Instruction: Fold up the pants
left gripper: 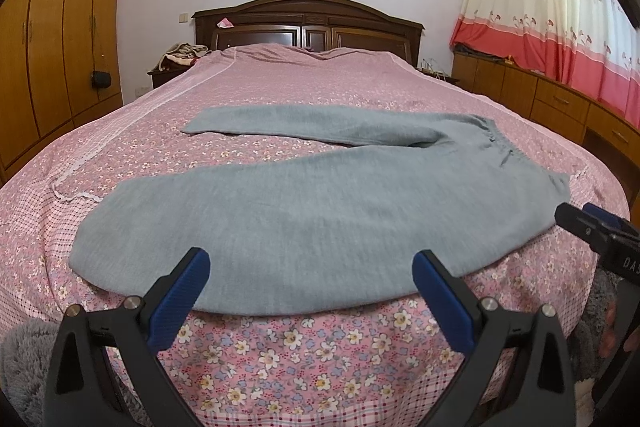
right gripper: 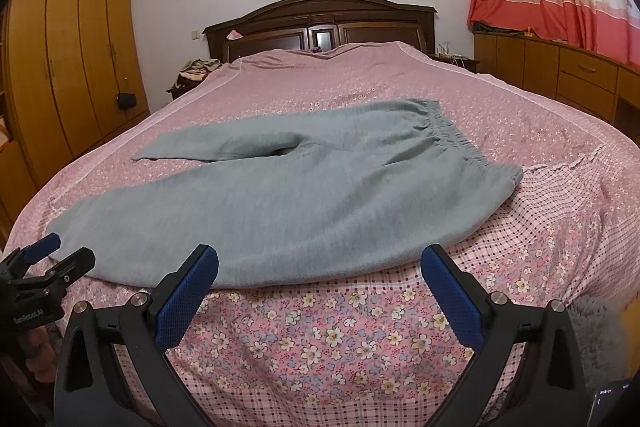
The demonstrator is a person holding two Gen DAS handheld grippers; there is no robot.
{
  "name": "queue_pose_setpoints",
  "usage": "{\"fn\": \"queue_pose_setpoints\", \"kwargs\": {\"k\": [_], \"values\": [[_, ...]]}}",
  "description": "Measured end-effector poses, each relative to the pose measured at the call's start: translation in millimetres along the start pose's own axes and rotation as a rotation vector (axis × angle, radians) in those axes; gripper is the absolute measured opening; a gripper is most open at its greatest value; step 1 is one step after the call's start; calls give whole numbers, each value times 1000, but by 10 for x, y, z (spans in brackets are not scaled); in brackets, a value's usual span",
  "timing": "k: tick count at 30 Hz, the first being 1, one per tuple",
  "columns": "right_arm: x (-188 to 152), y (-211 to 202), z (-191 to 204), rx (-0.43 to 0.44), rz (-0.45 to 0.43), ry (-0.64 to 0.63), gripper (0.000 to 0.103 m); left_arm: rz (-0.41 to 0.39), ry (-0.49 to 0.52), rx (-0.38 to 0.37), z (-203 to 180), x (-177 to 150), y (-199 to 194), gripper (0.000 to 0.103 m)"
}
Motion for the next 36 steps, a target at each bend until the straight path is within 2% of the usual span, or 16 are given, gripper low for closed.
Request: {"fn": "queue_pose_setpoints", "kwargs": {"k": [36], "values": [[-79,59,-30,-8,21,6,103,-2,-8,4,19,-22,3,103]]}}
Point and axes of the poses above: each gripper's, at about its wrist camera, not at the fingertips, and y roughly the way its jaws point, z to its left, x to its top, the point moved 10 cm from there along y, roughly the way its jaws point, and after that the axes turned 8 degrees about -z, right-handed, at the moved point
